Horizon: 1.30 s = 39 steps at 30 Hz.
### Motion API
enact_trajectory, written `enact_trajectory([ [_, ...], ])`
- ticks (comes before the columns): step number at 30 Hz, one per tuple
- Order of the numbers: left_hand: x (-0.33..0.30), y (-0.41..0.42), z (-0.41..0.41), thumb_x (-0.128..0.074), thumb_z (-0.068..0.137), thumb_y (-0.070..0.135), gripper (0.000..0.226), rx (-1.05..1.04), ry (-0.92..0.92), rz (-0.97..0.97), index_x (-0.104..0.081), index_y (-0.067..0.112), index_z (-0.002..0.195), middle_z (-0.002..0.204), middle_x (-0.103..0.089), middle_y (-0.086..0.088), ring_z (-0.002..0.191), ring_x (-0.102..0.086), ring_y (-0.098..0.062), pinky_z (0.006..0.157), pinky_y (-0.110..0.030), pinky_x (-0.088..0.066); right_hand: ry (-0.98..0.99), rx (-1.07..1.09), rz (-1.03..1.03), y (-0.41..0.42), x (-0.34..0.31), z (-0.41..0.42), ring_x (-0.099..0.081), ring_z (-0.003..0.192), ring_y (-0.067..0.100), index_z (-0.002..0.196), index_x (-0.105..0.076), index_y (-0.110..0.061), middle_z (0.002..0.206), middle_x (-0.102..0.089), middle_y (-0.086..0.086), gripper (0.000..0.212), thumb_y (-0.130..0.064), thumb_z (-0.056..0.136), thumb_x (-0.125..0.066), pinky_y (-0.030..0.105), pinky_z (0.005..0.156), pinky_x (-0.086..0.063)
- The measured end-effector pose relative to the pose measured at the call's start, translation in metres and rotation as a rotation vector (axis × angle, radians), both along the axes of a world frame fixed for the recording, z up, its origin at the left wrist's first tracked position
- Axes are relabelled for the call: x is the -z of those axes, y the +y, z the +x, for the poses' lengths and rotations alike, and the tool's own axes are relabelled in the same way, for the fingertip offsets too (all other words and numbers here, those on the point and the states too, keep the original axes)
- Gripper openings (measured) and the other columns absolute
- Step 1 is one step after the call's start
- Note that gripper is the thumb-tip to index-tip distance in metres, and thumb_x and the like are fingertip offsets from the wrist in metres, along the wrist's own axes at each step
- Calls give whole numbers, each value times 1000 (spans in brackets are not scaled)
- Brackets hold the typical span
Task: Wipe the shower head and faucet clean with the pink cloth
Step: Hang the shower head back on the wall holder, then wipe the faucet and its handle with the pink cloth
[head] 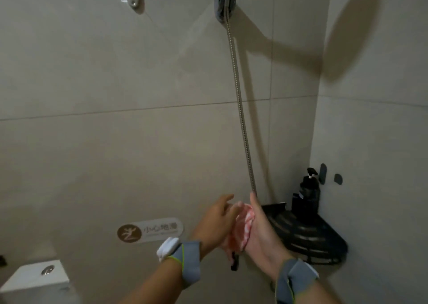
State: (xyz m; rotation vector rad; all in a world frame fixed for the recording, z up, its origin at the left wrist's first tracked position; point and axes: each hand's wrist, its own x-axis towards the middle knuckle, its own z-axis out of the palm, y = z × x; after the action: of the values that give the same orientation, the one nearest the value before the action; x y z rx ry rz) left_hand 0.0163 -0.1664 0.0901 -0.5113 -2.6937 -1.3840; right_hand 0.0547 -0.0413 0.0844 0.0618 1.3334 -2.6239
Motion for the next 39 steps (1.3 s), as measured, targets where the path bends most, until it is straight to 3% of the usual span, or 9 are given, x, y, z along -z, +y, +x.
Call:
enact_trajectory([
  [2,13,-1,6,-66,101,38,36,-26,1,19,-64,19,132,110,-75,-3,82,-67,-6,62,-2,-47,-30,6,-76,-7,11,4,-63,120,34,120,-68,0,129,-65,23,72,-64,94,-47,54,107,-46],
  [4,19,-7,8,-70,98,41,29,-71,22,47,-71,12,102,87,-75,-12,61,-61,-8,54,-28,-52,-20,22,-116,-13,20,8,-66,113,35,126,-64,3,127,-66,25,65,-53,99,-42,48,95,-53],
  [13,25,-24,0,-55,108,30,34,-3,282,-272,-59,11,80,82,-72,-17,81,-65,-38,70,-41,-42,14,70,-52,-13,29,26,-44,60,31,85,-52,2,74,-43,25,25,-22,85,-45,42,60,-37],
  [19,11,-31,-3,-69,98,6,19,173,71,20,-75,11,116,104,-78,-4,89,-67,-3,85,-24,-56,-121,57,-68,-2,26,21,-56,92,34,111,-71,-6,106,-61,27,42,-42,94,-57,40,84,-44],
  [22,7,-35,-5,-73,96,8,36,166,24,70,-70,21,129,112,-76,-9,92,-72,-13,87,-34,-61,-109,77,90,-6,31,20,-54,99,39,112,-64,2,125,-60,37,31,-24,96,-62,35,77,-44],
  [26,5,-48,-6,-71,99,18,34,93,-65,174,-68,27,132,106,-77,-4,91,-78,-16,82,-32,-66,-155,152,66,0,49,16,-54,125,50,132,-46,20,137,-49,39,41,-4,99,-45,58,103,-45],
  [30,9,-49,3,-71,100,19,40,146,-121,316,-61,29,137,95,-80,-6,86,-78,-16,73,-26,-63,-129,143,-59,0,48,16,-69,106,33,134,-57,2,119,-71,23,45,-22,98,-43,44,88,-57],
  [34,10,-54,-1,-72,96,2,55,231,-211,447,-58,30,141,103,-79,-7,99,-77,-22,85,-33,-64,16,-25,-79,-3,44,21,-60,127,33,140,-56,-8,133,-65,19,58,-50,101,-48,54,114,-39],
  [39,15,-66,-7,-74,94,4,53,203,-250,445,-60,30,139,106,-77,-2,90,-76,-21,73,-32,-62,41,-1,-10,-17,51,21,-60,126,34,135,-60,-8,132,-66,19,48,-35,95,-62,49,112,-43],
])
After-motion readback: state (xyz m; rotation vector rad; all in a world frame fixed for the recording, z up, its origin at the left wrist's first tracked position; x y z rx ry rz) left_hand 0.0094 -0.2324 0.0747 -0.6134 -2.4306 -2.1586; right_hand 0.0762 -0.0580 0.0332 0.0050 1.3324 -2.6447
